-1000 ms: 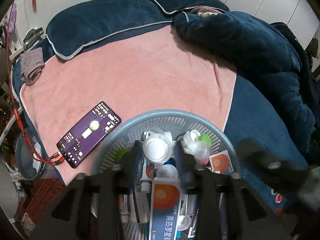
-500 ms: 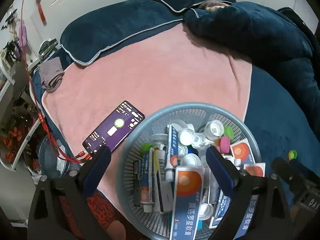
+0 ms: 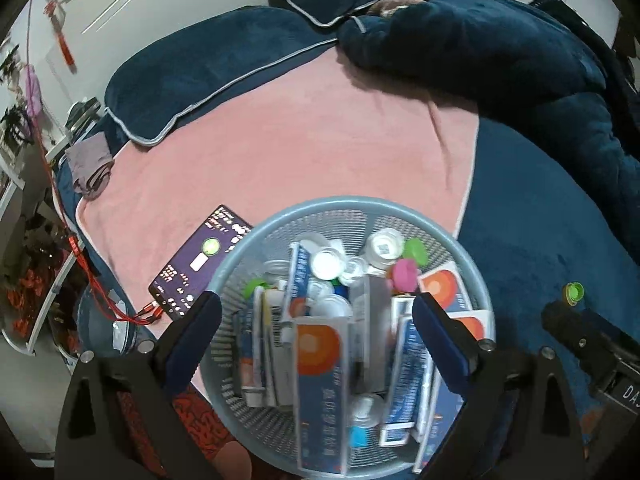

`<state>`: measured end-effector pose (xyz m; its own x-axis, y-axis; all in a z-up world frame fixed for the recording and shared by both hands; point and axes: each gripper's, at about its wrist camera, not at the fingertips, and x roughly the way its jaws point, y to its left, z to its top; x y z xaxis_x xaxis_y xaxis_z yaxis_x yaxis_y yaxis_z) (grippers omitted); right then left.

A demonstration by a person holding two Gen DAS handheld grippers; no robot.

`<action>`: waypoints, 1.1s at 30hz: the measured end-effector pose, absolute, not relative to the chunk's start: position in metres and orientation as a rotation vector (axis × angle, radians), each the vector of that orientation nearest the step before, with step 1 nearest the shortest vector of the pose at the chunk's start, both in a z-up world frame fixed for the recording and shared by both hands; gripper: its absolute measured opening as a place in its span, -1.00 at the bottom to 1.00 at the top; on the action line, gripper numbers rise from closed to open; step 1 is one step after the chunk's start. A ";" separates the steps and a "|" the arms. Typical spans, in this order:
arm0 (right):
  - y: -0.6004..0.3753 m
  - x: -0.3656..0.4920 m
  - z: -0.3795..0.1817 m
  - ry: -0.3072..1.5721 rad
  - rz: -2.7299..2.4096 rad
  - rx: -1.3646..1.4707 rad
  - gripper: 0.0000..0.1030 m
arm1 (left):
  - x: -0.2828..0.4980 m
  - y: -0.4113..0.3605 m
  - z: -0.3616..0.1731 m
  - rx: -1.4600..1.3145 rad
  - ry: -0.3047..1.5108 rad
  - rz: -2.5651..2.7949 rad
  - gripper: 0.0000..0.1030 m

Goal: Organize objects
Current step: 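Move both open tools back toward the green, black and red caps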

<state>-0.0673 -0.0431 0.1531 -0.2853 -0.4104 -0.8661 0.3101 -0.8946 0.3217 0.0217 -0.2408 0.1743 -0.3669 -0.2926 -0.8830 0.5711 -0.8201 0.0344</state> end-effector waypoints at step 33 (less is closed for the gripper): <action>0.137 -0.075 0.126 -0.304 -2.390 1.717 1.00 | -0.066 -0.059 0.154 1.548 0.271 -2.480 0.89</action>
<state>-0.0751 0.1368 0.1255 -0.3152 -0.2653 -0.9112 0.0285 -0.9623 0.2703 -0.0659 -0.0587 0.1542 -0.4286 -0.0762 -0.9003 0.2691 -0.9620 -0.0467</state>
